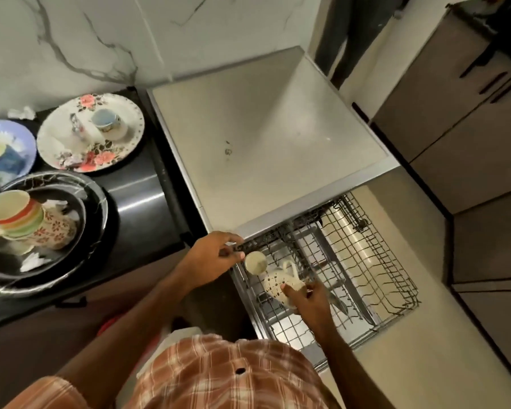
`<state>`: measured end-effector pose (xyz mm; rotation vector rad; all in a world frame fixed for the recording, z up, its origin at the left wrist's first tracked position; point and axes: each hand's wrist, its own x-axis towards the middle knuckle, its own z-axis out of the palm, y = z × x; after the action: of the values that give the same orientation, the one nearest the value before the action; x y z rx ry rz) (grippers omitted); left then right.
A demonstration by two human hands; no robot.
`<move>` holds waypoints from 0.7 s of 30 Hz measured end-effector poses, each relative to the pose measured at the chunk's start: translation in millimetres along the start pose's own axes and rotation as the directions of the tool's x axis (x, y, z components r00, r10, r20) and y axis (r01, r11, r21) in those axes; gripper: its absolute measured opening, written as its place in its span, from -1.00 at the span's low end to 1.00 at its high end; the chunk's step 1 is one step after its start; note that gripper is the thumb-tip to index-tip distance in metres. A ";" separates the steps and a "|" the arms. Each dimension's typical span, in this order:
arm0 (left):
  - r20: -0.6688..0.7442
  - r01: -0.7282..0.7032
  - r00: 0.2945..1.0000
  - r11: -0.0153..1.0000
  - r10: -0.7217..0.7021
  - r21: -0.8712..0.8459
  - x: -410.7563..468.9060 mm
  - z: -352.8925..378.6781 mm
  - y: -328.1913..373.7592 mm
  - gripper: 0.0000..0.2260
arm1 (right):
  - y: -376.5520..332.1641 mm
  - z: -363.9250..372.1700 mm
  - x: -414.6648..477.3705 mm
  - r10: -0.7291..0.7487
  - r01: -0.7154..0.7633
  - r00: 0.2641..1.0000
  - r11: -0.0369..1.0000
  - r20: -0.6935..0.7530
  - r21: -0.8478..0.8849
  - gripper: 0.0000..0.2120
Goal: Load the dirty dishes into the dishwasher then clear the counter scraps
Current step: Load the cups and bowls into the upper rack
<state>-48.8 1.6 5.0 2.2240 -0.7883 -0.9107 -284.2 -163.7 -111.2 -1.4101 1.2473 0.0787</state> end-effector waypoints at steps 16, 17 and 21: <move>-0.128 0.174 0.976 0.985 -0.173 -0.007 -53.0 7.0 -26.8 -0.74 | 30.2 84.5 99.7 0.142 -0.156 0.987 0.821 -0.068 -0.549 0.10; -0.128 0.185 0.974 0.983 -0.186 -0.014 -54.4 7.7 -27.5 -0.73 | 28.5 88.2 100.3 0.149 -0.163 0.986 0.807 -0.072 -0.568 0.11; -0.121 0.205 0.971 0.978 -0.207 -0.023 -57.9 7.9 -28.1 -0.72 | 28.6 99.2 103.1 0.071 -0.068 0.997 0.754 -0.022 -0.653 0.00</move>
<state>-80.6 58.0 3.4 2.3593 -0.5017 -0.8610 -201.8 -144.7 -230.0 -1.9576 1.3301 0.6279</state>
